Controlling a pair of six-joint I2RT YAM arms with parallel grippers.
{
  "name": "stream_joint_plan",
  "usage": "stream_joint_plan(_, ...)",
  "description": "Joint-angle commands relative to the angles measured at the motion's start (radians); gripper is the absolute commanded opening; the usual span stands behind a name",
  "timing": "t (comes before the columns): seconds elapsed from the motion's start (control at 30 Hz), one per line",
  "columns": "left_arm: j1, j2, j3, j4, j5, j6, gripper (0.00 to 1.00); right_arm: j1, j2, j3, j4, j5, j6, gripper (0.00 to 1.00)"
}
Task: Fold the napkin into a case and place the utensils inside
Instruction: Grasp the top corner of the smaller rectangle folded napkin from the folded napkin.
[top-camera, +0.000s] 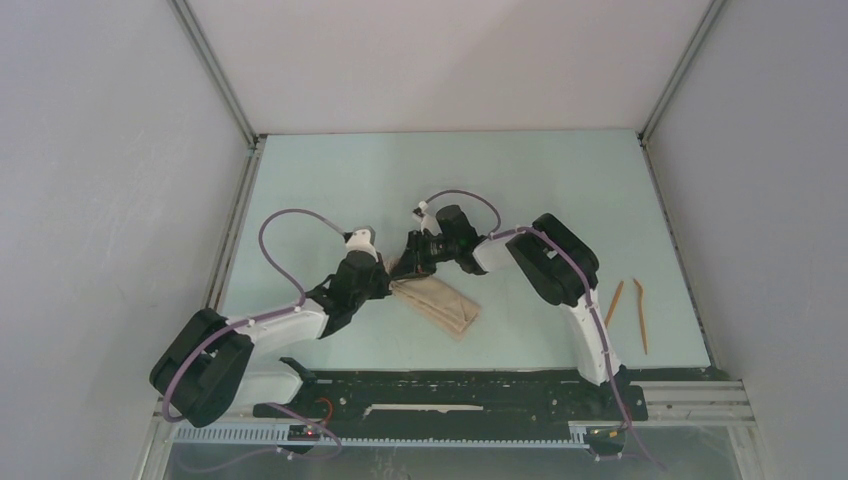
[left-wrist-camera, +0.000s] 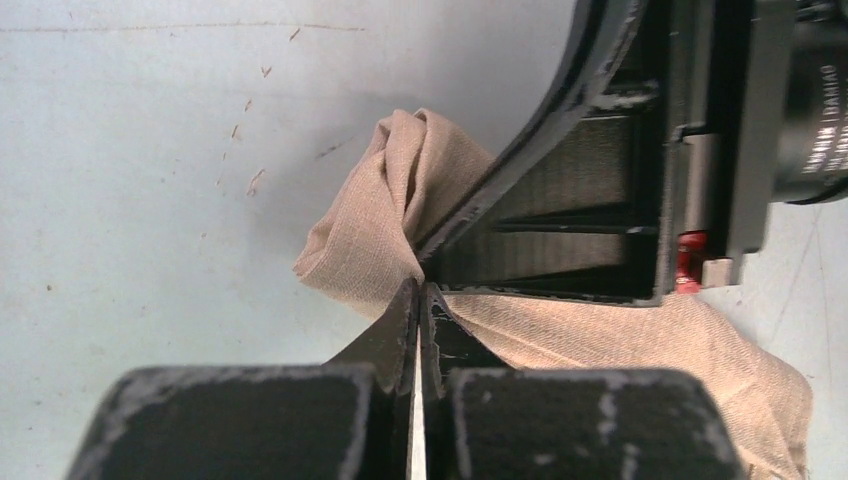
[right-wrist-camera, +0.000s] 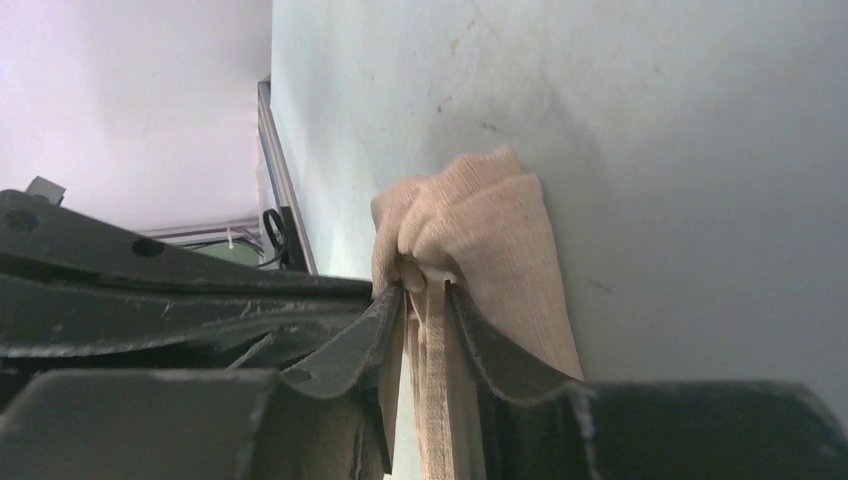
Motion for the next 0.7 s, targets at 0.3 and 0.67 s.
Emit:
stream_joint_plan(0.3,0.004,-0.027,-0.027,0.035,0.008,-0.008,0.0,-0.031,-0.081,-0.053,-0.082,-0.054,-0.054,0.28)
stream_joint_plan(0.67,0.005,-0.021,-0.007,0.026,0.011,0.003,0.0,0.038,0.06,0.087,-0.043,-0.061,-0.001,0.03)
